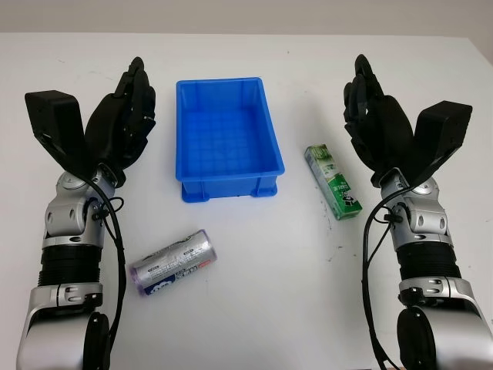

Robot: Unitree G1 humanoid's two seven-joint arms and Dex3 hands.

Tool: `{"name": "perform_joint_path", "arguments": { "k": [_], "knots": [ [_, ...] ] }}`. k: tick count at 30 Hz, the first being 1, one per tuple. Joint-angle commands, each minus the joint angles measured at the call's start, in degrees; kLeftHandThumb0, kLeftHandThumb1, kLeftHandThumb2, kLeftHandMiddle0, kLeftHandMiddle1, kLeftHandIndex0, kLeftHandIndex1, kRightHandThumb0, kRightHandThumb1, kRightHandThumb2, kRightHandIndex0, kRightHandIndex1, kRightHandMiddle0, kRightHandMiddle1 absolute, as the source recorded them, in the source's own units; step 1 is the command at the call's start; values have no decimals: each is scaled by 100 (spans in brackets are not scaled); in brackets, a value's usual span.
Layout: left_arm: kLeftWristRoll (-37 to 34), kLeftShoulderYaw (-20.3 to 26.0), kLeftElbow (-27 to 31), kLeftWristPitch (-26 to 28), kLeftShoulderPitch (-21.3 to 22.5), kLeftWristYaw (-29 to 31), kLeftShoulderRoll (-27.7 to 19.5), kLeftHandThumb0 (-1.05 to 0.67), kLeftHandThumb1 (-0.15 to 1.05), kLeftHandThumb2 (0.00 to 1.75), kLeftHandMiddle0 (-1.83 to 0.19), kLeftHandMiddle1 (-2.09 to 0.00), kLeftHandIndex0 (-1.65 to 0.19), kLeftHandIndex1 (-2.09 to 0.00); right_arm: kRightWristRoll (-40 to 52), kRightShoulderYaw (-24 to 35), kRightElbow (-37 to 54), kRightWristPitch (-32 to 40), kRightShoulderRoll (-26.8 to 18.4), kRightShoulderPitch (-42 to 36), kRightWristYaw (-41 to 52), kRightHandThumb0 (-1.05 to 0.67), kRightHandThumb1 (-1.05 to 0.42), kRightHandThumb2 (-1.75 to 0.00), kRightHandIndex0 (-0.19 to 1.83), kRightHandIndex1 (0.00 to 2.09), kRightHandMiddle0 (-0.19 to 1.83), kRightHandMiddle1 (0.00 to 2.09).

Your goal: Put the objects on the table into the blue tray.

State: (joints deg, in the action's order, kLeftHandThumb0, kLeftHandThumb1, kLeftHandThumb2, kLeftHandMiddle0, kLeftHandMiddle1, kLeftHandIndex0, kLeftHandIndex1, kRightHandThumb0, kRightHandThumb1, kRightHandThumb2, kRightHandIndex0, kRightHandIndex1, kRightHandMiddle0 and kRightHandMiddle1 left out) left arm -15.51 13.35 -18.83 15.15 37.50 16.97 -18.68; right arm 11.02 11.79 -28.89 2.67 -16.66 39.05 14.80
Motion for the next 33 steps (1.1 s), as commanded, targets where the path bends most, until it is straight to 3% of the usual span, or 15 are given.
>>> {"name": "perform_joint_path", "arguments": {
  "k": [1, 11, 18, 22, 26, 29, 33],
  "knots": [
    [-5, 16, 113, -57, 34, 10, -52, -69, 105, 76, 19, 0, 19, 0, -10, -16, 115, -51, 11, -25, -11, -79, -105, -71, -19, 0, -19, 0],
    [-3, 1, 87, 17, 67, -37, -27, -68, 105, 75, 19, 0, 19, 0, 49, -5, -25, -17, -34, 32, 101, -81, -105, -69, -19, 0, -19, 0],
    [-23, 21, 175, 80, 13, -139, 16, -71, 105, 73, 19, 0, 19, 0, 63, 50, 208, 274, -451, 163, 361, -76, -105, -65, -19, 0, -19, 0],
    [-35, 26, 218, 111, -19, -175, 19, -71, 105, 74, 19, 0, 19, 0, -54, -53, 291, 175, -860, 296, 752, -70, -105, -50, -13, 4, -14, 3],
    [-30, 15, 209, 139, 2, -139, -20, -70, 105, 75, 19, 0, 19, 0, -531, -308, 140, -52, -1352, 612, 1000, -70, -105, -23, 14, 16, 11, 15],
    [-13, -1, 202, 142, 18, -89, -61, -70, 105, 75, 19, 0, 19, 0, -1068, -616, -22, -468, -1828, 862, 1274, -69, -101, -9, 24, 19, 19, 18],
    [-12, 0, 179, 141, 27, -32, -80, -69, 105, 76, 19, 0, 19, 0, -2152, -1172, -279, -1593, -2489, 1119, 1261, -61, -89, -3, 34, 22, 28, 22]
  ]
}}
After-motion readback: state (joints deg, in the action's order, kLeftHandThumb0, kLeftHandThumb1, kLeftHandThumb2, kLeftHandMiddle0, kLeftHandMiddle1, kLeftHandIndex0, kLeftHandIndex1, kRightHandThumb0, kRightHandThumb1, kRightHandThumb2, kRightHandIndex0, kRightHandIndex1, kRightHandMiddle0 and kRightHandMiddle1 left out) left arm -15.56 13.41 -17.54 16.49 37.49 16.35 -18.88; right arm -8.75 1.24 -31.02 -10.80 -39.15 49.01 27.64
